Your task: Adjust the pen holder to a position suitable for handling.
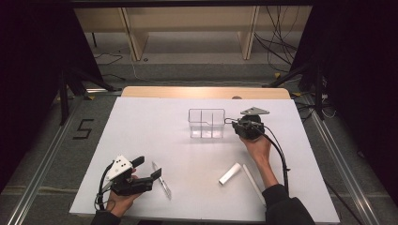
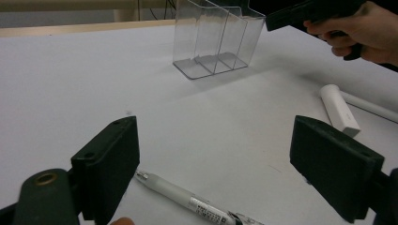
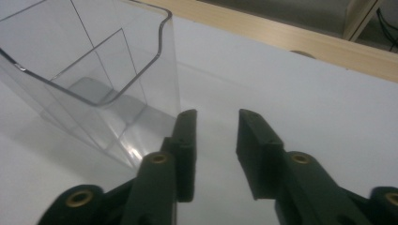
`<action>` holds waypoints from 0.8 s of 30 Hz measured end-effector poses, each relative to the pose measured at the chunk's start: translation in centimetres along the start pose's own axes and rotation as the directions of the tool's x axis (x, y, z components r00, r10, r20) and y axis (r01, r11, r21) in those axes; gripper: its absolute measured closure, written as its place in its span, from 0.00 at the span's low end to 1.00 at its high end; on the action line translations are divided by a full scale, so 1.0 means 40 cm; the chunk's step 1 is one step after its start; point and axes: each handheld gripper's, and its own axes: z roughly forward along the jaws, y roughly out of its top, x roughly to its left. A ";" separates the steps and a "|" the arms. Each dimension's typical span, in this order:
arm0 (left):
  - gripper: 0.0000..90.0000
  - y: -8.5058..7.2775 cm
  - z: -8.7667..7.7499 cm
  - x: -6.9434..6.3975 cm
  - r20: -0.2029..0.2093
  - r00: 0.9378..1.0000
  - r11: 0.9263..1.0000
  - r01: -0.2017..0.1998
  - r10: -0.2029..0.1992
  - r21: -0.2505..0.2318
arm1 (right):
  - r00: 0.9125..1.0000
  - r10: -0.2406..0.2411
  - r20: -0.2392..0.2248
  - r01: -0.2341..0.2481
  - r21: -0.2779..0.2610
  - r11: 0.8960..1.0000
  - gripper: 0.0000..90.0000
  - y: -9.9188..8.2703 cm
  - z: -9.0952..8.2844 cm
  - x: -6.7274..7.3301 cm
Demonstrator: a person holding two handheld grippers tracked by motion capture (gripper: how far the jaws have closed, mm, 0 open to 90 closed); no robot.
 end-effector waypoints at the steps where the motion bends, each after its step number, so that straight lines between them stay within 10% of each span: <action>1: 0.18 0.000 0.000 0.000 0.000 1.000 1.000 0.000 0.000 0.000 | 1.000 0.001 0.003 -0.001 -0.019 1.000 0.70 -0.003 -0.015 -0.001; 24: 0.18 0.005 -0.009 0.004 -0.015 1.000 1.000 0.002 -0.002 -0.011 | 0.996 -0.004 -0.087 -0.002 -0.075 0.997 0.38 -0.002 -0.144 0.073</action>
